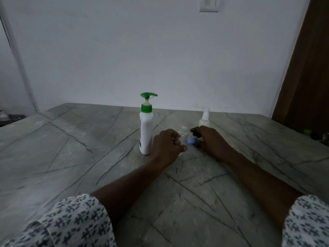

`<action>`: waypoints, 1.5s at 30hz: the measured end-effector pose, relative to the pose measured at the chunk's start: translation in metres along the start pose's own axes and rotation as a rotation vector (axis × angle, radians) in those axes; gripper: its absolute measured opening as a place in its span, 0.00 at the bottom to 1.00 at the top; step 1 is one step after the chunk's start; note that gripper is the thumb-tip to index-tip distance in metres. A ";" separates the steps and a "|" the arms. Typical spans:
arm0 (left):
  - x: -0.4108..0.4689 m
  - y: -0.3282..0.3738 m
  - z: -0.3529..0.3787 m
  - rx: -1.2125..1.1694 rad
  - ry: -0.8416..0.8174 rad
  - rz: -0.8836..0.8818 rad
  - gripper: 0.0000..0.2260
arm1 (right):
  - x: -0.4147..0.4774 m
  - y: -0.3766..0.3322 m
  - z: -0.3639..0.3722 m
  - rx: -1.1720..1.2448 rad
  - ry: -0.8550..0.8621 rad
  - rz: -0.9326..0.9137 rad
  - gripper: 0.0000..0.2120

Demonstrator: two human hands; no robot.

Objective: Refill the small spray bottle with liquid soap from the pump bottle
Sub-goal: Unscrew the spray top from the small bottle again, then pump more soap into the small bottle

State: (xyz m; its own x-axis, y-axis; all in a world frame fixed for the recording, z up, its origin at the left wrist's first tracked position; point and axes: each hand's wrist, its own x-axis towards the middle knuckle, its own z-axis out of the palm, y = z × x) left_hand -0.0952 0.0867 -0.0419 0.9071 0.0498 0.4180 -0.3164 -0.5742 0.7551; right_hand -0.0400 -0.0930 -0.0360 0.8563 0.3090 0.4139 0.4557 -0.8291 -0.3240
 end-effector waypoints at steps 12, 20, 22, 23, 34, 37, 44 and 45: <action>0.001 -0.001 0.000 0.031 -0.021 -0.013 0.21 | 0.001 0.004 -0.018 0.284 0.168 -0.015 0.24; -0.001 0.002 0.001 0.099 -0.078 -0.052 0.40 | -0.011 -0.025 -0.005 0.558 -0.074 -0.151 0.12; -0.002 0.003 0.002 0.178 -0.110 -0.059 0.40 | -0.011 -0.028 0.000 0.533 -0.051 -0.161 0.10; -0.004 0.006 0.001 0.217 -0.108 -0.055 0.39 | -0.011 -0.028 0.002 0.533 -0.033 -0.161 0.12; -0.004 0.052 -0.056 0.041 0.748 0.304 0.21 | -0.006 -0.019 0.006 0.606 0.076 -0.099 0.12; 0.005 0.031 -0.071 -0.075 0.681 0.127 0.34 | -0.007 -0.020 0.003 0.665 0.093 -0.069 0.10; 0.017 0.001 -0.079 -0.258 0.290 0.011 0.57 | -0.001 -0.006 -0.024 0.804 0.253 0.065 0.10; 0.018 -0.001 -0.078 -0.256 0.261 0.020 0.57 | -0.002 -0.005 -0.024 0.795 0.255 0.086 0.09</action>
State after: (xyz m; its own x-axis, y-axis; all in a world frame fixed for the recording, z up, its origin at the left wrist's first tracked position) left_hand -0.1001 0.1522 0.0041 0.8091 0.2661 0.5239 -0.4226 -0.3559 0.8335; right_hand -0.0495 -0.1008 -0.0147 0.8584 0.0658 0.5087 0.5085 -0.2402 -0.8269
